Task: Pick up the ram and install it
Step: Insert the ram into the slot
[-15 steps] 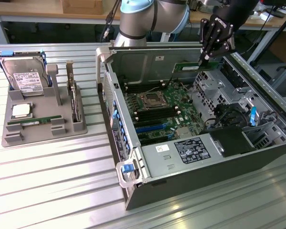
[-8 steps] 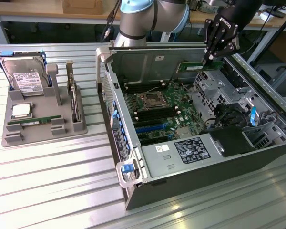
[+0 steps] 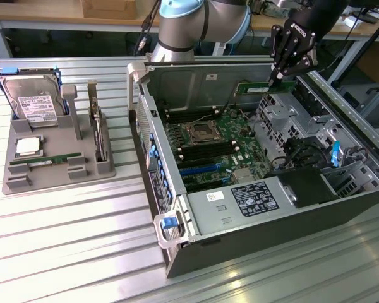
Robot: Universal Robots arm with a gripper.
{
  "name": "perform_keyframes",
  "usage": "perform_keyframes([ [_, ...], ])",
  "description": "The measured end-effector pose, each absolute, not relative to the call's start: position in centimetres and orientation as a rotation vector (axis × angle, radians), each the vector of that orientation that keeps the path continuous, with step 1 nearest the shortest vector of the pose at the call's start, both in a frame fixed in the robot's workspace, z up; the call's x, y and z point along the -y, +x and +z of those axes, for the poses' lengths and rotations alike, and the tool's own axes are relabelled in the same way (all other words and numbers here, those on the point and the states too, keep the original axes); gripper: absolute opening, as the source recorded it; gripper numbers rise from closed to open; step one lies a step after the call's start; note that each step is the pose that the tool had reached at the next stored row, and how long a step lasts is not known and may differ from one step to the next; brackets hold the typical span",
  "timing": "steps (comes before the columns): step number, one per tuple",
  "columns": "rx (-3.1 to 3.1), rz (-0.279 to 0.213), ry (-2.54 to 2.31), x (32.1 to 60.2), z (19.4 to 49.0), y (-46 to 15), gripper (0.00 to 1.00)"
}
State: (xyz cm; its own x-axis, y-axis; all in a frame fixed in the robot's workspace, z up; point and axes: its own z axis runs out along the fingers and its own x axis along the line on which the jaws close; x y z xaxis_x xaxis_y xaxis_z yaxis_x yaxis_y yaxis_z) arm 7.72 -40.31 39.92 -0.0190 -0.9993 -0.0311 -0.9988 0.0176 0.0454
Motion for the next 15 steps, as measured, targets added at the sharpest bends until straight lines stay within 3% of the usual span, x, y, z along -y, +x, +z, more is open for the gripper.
perform_keyframes([
  [15, 2.234, -0.085, 2.194, 40.3, 39.2, 6.1, 0.12],
])
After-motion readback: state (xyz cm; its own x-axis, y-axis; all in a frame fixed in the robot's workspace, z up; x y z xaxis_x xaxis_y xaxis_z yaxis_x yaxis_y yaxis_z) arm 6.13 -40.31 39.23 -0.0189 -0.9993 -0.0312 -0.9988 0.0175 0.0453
